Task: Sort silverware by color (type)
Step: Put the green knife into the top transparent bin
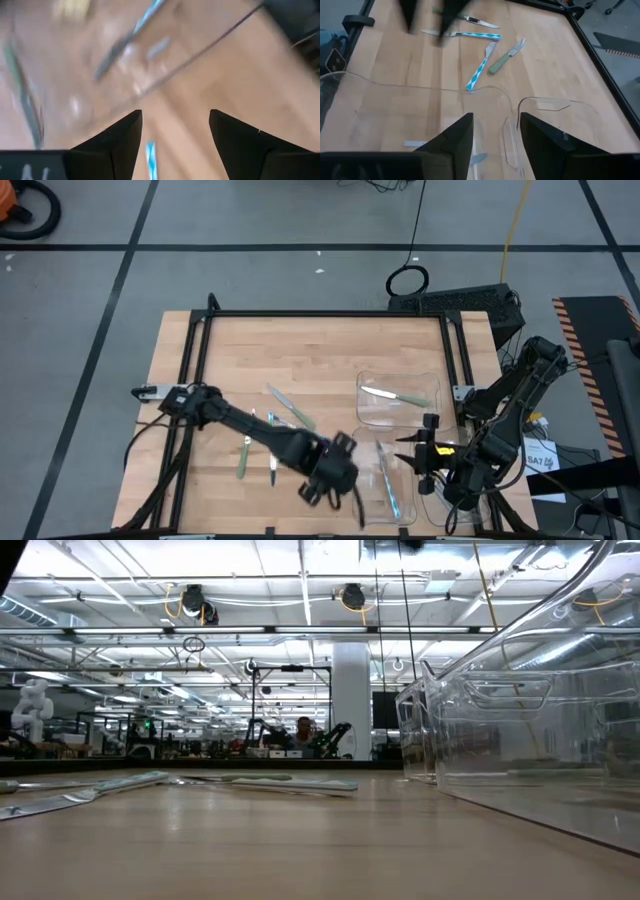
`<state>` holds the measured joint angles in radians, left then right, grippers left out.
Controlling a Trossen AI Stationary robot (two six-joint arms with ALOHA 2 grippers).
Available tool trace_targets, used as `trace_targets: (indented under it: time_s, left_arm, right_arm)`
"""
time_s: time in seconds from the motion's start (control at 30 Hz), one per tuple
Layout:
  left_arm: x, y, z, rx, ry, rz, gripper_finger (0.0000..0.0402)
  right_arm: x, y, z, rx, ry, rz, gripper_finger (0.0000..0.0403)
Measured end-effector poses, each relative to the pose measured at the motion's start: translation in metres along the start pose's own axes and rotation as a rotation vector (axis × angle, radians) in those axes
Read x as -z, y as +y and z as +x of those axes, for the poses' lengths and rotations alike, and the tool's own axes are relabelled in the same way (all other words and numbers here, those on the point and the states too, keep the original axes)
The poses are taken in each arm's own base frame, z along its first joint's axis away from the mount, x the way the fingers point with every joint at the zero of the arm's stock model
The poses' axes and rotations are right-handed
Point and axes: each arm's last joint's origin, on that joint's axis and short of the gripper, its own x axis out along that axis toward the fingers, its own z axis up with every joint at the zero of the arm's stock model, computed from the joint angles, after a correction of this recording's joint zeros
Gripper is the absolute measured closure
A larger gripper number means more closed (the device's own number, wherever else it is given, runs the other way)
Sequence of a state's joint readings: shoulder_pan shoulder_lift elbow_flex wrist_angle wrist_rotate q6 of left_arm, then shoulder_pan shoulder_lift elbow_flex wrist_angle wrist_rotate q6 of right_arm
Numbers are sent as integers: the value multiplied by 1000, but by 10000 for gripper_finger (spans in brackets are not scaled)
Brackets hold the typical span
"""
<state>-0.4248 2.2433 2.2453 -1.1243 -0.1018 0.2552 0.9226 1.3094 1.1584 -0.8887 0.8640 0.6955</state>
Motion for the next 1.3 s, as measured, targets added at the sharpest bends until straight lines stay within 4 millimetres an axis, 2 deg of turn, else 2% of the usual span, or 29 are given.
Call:
trace_targets:
  time_s: [0.1, 0.2, 0.3, 0.4, 0.53, 0.63, 0.73, 0.8, 0.93, 1.0, 1.1, 1.3]
  left_arm:
    - [14, 8, 4, 11, 114, -83, 163]
    - [20, 2, 2, 28, 179, -100, 163]
    - [23, -4, -13, 38, 204, -94, 163]
    - [27, -2, -30, 31, 204, -125, 163]
    - [40, 1, -39, 5, 171, -142, 163]
    - [63, 2, -35, -23, 110, -162, 163]
    - [102, 4, -33, -61, 36, -212, 163]
    - [127, 8, -34, -104, -76, -246, 163]
    - [179, 12, -38, -180, -211, -312, 163]
    - [204, 14, -37, -207, -212, -363, 163]
    - [226, 19, -35, -247, -214, -457, 163]
    - [244, 27, -25, -249, -111, -546, 163]
  right_arm:
    - [-1, 1, 0, -4, -5, 8, 248]
    - [-1, 1, 0, -5, -5, 8, 248]
    - [-1, 1, 0, -7, -6, 8, 248]
    - [-1, 2, 0, -12, -8, 15, 248]
    - [-1, 6, 3, -15, -7, 14, 248]
    - [0, 9, 5, -12, -3, 2, 248]
    - [0, 10, 6, -12, -7, -15, 248]
    - [-2, 11, 6, -8, -20, -4, 248]
    - [-12, 8, 12, 72, -122, 80, 248]
    - [-23, 4, 20, 120, -179, 131, 248]
    - [-38, -1, 43, 152, -197, 146, 248]
    - [-62, -17, 114, 61, -159, 103, 248]
